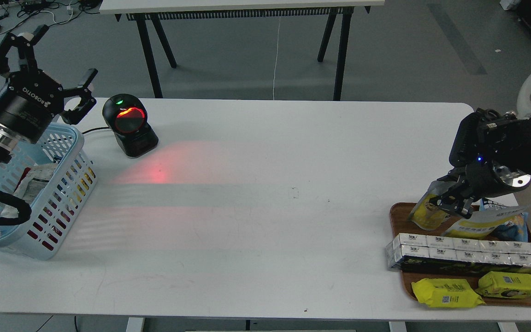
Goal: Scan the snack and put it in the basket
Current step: 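Lower the right gripper and grasp the yellow snack packet on the tray, then lift the yellow packet and carry it toward the table center, then set the yellow packet upright on the table and open the right gripper, then raise the right arm away and bring the left arm up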
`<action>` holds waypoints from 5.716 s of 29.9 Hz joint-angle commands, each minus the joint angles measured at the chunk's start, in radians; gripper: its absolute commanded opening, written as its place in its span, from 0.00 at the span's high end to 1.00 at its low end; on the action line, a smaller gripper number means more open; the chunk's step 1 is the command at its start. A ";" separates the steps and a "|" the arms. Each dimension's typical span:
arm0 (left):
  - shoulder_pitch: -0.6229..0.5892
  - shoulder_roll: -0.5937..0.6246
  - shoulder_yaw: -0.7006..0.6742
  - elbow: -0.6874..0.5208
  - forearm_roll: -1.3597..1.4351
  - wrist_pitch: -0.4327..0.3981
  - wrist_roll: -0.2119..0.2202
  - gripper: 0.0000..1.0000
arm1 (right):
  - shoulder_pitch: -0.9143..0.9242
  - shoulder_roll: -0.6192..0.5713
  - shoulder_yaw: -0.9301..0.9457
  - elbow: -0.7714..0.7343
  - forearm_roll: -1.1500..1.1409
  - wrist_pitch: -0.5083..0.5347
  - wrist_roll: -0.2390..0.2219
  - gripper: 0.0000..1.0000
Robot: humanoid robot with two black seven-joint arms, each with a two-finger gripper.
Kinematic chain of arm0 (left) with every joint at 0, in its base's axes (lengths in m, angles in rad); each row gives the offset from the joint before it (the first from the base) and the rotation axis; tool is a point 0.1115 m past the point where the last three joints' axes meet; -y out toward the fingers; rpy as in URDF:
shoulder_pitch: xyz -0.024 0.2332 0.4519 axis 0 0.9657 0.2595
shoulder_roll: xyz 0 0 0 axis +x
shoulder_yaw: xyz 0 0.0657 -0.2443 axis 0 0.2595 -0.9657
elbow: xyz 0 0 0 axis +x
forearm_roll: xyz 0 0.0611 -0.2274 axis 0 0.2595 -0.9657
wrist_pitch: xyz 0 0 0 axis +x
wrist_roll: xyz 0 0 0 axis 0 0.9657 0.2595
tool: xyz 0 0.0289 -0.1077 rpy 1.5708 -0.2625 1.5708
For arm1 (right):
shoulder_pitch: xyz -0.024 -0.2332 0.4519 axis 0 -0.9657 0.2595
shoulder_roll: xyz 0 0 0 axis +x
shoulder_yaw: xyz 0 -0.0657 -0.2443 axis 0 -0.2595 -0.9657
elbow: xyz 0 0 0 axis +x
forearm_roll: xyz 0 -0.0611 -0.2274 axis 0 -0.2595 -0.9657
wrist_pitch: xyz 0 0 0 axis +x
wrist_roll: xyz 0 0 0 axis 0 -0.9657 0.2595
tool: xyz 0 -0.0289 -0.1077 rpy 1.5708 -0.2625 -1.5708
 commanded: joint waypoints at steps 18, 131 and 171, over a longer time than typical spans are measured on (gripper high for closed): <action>0.000 -0.006 0.000 0.000 0.000 0.000 0.000 0.00 | -0.007 -0.007 0.003 -0.001 0.000 0.000 0.000 0.93; 0.005 -0.009 -0.027 0.068 -0.029 0.000 -0.002 0.00 | 0.108 0.516 0.474 -0.386 0.541 0.000 0.000 0.03; -0.244 0.132 -0.028 -0.082 -0.008 0.000 -0.019 0.00 | -0.048 0.261 0.557 -0.526 1.185 0.000 0.000 0.03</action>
